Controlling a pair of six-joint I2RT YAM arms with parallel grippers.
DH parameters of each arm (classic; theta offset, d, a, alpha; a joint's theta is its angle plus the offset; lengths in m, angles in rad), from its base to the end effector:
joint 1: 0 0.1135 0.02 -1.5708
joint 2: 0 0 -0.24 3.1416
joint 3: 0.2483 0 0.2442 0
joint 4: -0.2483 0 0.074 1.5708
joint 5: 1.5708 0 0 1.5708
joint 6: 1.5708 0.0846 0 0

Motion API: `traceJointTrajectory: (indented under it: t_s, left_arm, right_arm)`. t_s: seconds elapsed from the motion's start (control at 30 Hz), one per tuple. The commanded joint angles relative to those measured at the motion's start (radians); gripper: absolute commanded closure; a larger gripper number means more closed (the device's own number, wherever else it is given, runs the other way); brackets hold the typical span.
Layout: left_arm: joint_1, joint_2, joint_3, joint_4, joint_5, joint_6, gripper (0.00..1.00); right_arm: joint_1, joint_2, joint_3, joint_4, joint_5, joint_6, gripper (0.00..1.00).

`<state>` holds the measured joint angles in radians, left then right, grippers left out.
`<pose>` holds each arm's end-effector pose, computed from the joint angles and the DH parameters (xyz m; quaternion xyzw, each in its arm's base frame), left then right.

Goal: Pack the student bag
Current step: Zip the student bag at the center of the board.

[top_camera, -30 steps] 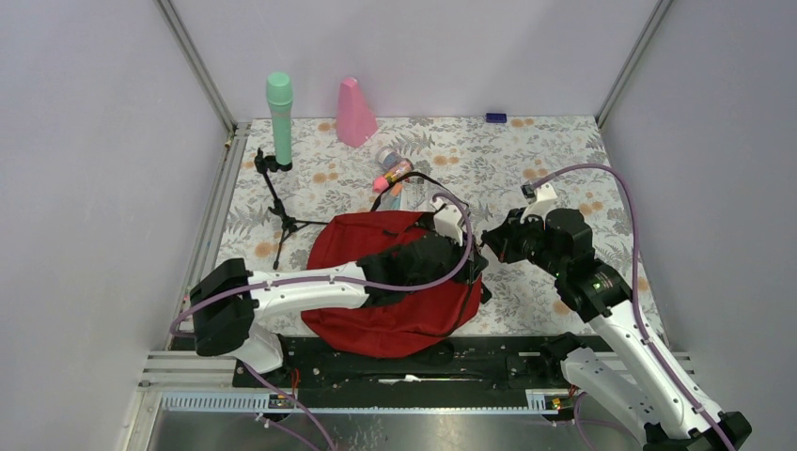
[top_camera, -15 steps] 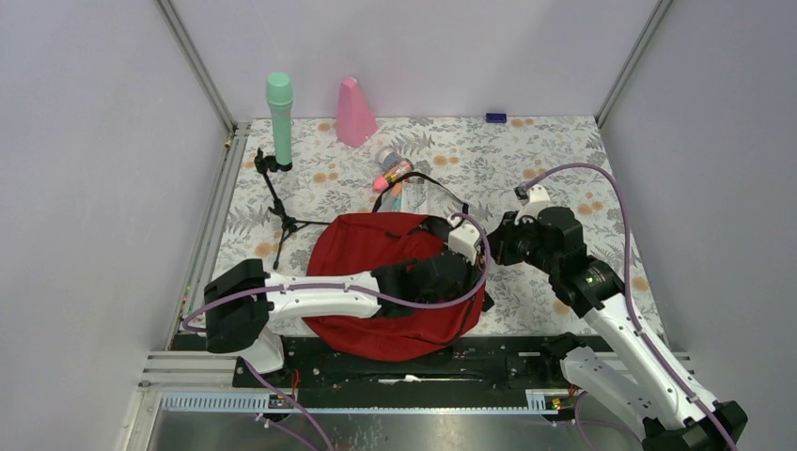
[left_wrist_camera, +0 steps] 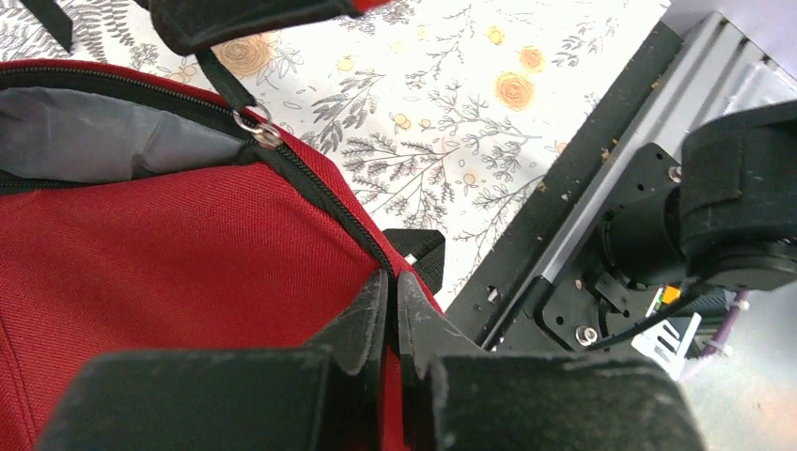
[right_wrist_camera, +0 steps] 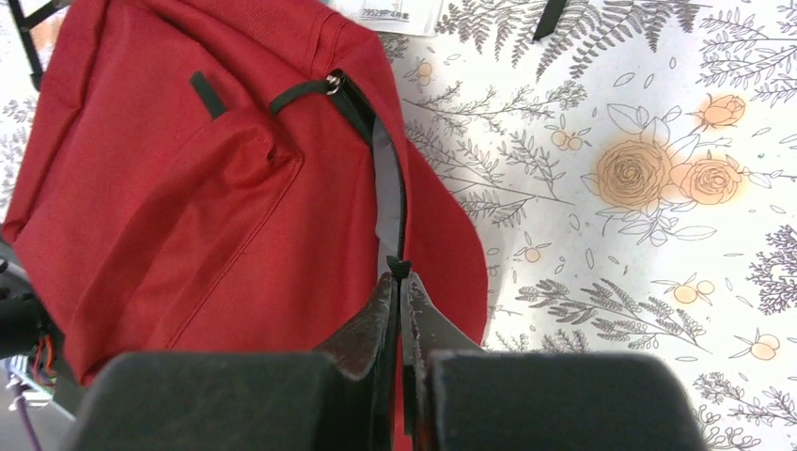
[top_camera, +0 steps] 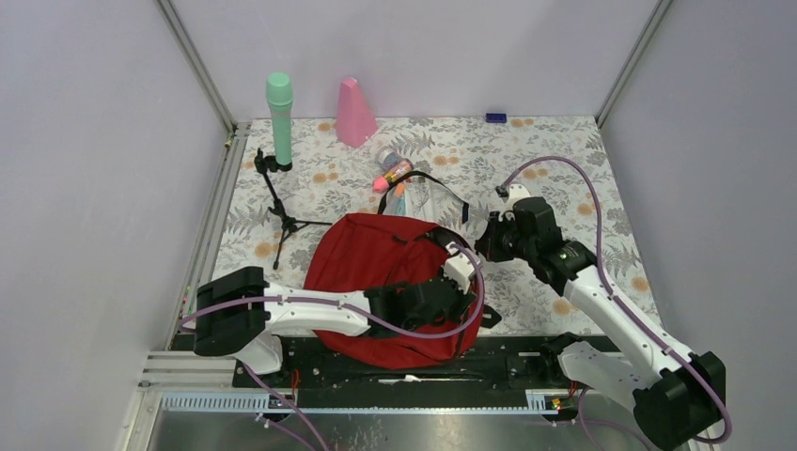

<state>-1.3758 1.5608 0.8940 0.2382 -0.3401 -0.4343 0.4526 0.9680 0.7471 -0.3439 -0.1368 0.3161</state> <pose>0.1014 -0.3679 0.1903 0.2946 0.7805 -0.3311 0.4410 0.2300 0.1247 0.2334 -0.0925 0.8698 0.2358 0.4234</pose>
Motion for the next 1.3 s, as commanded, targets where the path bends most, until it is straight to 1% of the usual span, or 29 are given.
traceJointTrajectory:
  t_s: [0.0, 0.7, 1.1, 1.27]
  left_arm:
    - [-0.037, -0.065, -0.053, 0.092, 0.137, 0.021, 1.00]
    - [-0.058, -0.111, -0.122, 0.104, 0.270, 0.020, 1.00]
    - [-0.066, -0.181, -0.200, 0.092, 0.299, -0.005, 1.00]
    - [-0.075, -0.191, -0.201, 0.089, 0.308, -0.012, 1.00]
  right_arm:
    - [-0.003, 0.042, 0.049, 0.145, 0.096, -0.038, 1.00]
    - [-0.003, 0.213, 0.117, 0.216, 0.096, -0.068, 1.00]
    - [-0.001, 0.297, 0.157, 0.269, 0.071, -0.075, 1.00]
    - [-0.002, 0.346, 0.207, 0.274, 0.114, -0.084, 1.00]
